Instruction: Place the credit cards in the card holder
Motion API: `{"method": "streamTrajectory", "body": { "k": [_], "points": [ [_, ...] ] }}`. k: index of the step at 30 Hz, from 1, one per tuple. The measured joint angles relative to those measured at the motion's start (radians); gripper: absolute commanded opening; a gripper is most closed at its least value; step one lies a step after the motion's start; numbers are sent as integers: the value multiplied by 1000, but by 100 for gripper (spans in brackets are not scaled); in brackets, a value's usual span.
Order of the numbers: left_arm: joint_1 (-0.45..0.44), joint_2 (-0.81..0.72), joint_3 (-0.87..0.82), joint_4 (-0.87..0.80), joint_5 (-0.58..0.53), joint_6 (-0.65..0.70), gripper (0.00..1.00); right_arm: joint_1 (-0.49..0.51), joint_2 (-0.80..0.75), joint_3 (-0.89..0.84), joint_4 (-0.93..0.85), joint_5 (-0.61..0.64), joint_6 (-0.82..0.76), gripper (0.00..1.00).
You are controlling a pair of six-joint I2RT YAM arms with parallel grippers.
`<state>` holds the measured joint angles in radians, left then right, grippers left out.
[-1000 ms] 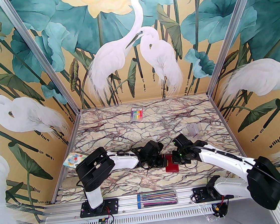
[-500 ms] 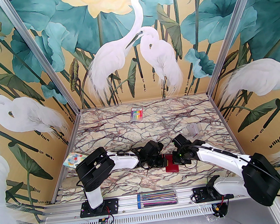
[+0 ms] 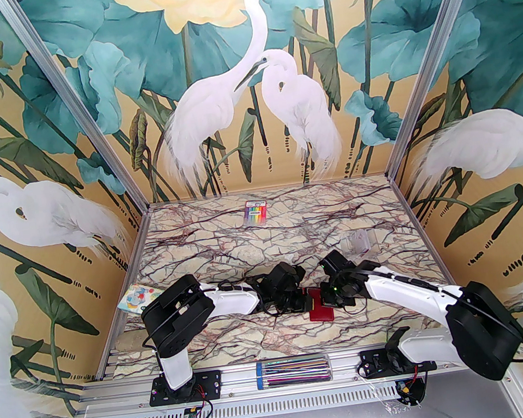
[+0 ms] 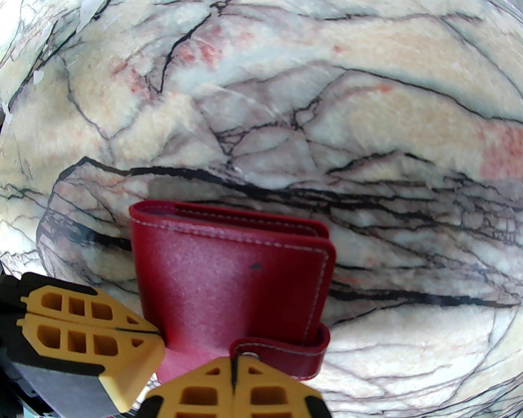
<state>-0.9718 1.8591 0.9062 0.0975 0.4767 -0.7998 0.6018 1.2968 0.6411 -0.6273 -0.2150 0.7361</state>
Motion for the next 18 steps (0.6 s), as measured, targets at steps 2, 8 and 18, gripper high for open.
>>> {"method": "streamTrajectory", "body": {
  "k": [2,8,18],
  "points": [
    [0,0,0,0,0,0,5,0,4,0,3,0,0,0],
    [0,0,0,0,0,0,5,0,20,10,2,-3,0,0],
    [0,0,0,0,0,0,5,0,55,30,-10,-5,0,0]
  ]
}}
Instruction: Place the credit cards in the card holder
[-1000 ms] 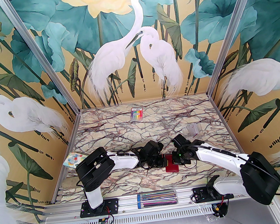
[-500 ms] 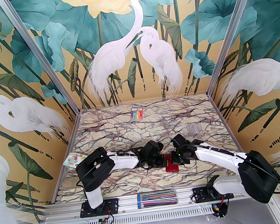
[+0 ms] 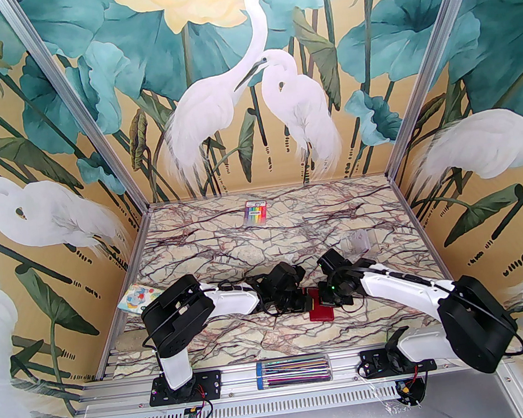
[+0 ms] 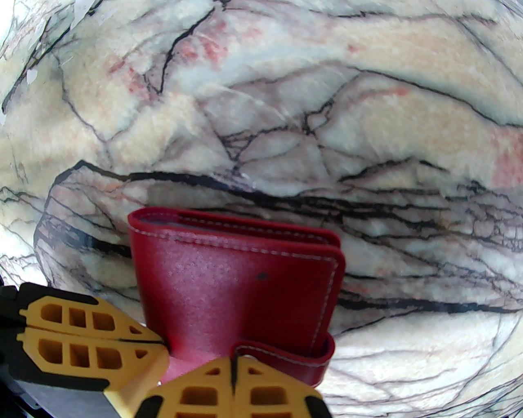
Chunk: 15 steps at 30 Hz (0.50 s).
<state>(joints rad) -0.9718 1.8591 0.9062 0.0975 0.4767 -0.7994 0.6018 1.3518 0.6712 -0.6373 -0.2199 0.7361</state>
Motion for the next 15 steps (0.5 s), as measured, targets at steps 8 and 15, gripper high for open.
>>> {"method": "streamTrajectory", "body": {
  "k": [8,15],
  "points": [
    [0,0,0,0,0,0,5,0,10,7,-5,-2,0,0],
    [-2,-21,-8,6,-12,14,28,0,-54,-1,-10,8,-2,34]
  ]
}}
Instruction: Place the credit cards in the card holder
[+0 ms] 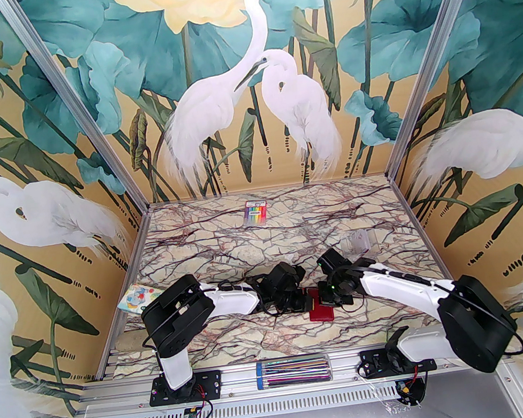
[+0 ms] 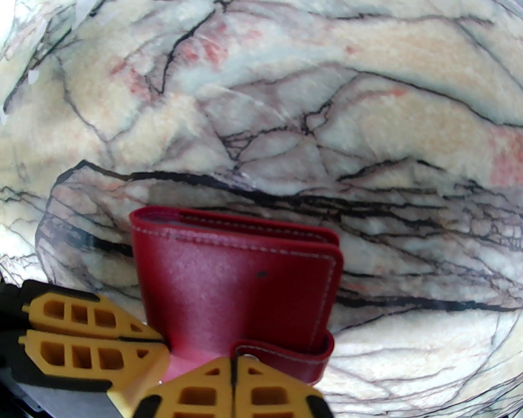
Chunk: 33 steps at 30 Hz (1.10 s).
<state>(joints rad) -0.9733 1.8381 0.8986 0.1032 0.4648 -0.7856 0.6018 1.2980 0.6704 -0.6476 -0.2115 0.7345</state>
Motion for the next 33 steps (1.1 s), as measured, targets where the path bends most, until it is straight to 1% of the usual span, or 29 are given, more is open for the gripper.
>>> {"method": "streamTrajectory", "body": {
  "k": [2,3,6,7,8,10,12,15,17,18,20,21,23,26,28,30,33],
  "points": [
    [0,-45,-13,-23,-34,23,36,0,-45,15,-19,16,-14,45],
    [3,-82,-22,-40,-58,32,41,0,-68,32,-32,30,-23,49],
    [31,-239,-53,-102,-128,72,53,0,-129,113,-65,90,-51,57],
    [47,-296,-62,-119,-153,85,57,-2,-144,137,-69,112,-60,60],
    [72,-367,-73,-138,-182,102,66,-5,-163,167,-74,142,-74,64],
    [131,-508,-94,-174,-257,135,78,-17,-199,205,-71,207,-104,76],
    [191,-655,-119,-224,-388,191,90,-44,-243,219,-50,290,-150,85],
    [249,-851,-171,-272,-627,296,96,-113,-299,187,39,408,-246,91],
    [296,-959,-237,-261,-776,380,97,-167,-337,110,159,474,-320,94],
    [333,-1012,-288,-237,-843,426,97,-196,-355,58,226,495,-352,94],
    [421,-1097,-399,-185,-929,500,98,-267,-377,-58,365,518,-408,94],
    [469,-1127,-456,-149,-954,532,98,-306,-379,-116,432,525,-432,95],
    [554,-1148,-552,-78,-983,588,98,-373,-365,-207,548,531,-474,95],
    [653,-1103,-635,26,-983,661,99,-463,-298,-287,699,528,-524,95],
    [696,-1028,-670,139,-964,704,99,-517,-230,-306,800,521,-542,95],
    [738,-897,-700,289,-951,744,99,-559,-142,-313,907,518,-557,94],
    [797,-719,-699,412,-920,786,100,-576,-40,-312,1046,513,-586,94]
  ]
}}
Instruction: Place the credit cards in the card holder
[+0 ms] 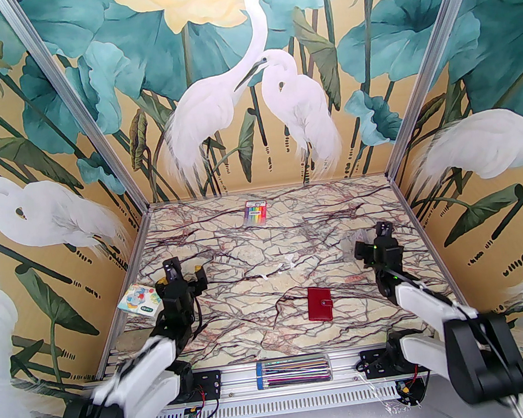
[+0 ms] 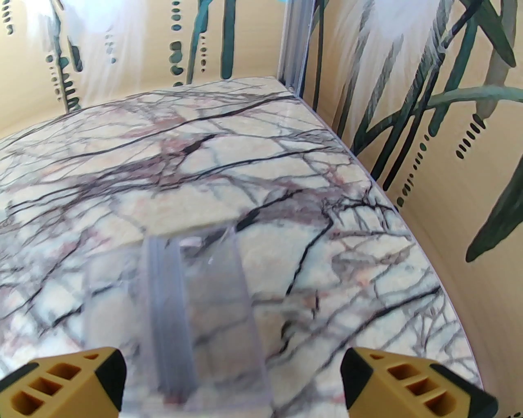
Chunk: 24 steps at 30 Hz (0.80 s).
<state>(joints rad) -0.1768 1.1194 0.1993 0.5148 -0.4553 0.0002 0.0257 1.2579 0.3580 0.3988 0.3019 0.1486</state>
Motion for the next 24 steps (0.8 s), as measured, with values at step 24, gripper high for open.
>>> {"method": "streamTrajectory", "body": {
  "k": [24],
  "points": [
    [191,438,189,430,406,0,100,-18,283,4,452,-62,-38,99]
  ]
}}
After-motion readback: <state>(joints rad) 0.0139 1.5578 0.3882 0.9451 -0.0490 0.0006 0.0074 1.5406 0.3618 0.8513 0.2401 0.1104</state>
